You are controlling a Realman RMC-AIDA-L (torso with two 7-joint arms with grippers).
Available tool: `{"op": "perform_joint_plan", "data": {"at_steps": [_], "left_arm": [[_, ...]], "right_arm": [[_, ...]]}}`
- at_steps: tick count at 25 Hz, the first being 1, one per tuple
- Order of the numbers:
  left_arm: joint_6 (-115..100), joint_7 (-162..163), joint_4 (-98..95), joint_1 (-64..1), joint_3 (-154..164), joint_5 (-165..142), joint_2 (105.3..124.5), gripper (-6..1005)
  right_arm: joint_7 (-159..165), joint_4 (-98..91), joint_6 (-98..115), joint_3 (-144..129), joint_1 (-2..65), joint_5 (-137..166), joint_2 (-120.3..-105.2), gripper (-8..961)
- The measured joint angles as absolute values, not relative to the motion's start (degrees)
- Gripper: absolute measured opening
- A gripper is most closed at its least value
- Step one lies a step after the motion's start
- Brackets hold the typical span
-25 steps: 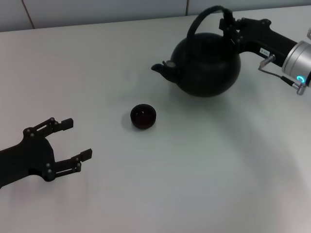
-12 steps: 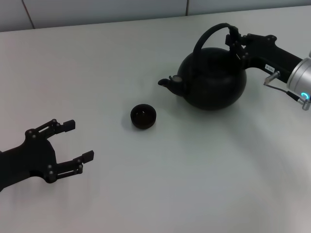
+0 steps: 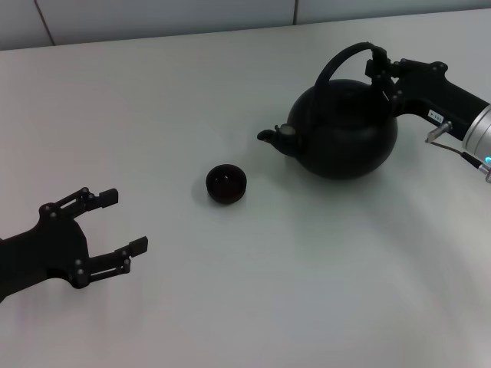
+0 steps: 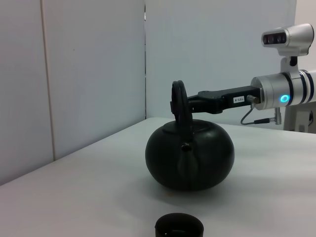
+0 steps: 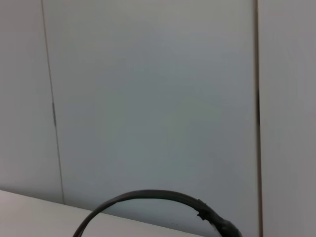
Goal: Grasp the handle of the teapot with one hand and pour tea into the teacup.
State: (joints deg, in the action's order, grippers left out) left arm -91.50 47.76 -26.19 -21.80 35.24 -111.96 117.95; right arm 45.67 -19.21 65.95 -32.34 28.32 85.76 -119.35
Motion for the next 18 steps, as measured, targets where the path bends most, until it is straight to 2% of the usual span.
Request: {"op": "perform_joint_plan", "data": {"at_steps": [10, 18], "left_arm": [[-91.54, 47.93, -26.19, -21.8, 35.24, -111.86, 117.95, 864], [-91.81, 48.05, -26.42, -21.57, 35.13, -111.7, 117.95, 864]], "right_arm": [[44.36, -19.17, 66.65, -32.35, 27.94, 85.73, -119.27, 103], [44.25, -19.49, 68.67, -32.07, 26.99, 85.04, -119.24, 366]]}}
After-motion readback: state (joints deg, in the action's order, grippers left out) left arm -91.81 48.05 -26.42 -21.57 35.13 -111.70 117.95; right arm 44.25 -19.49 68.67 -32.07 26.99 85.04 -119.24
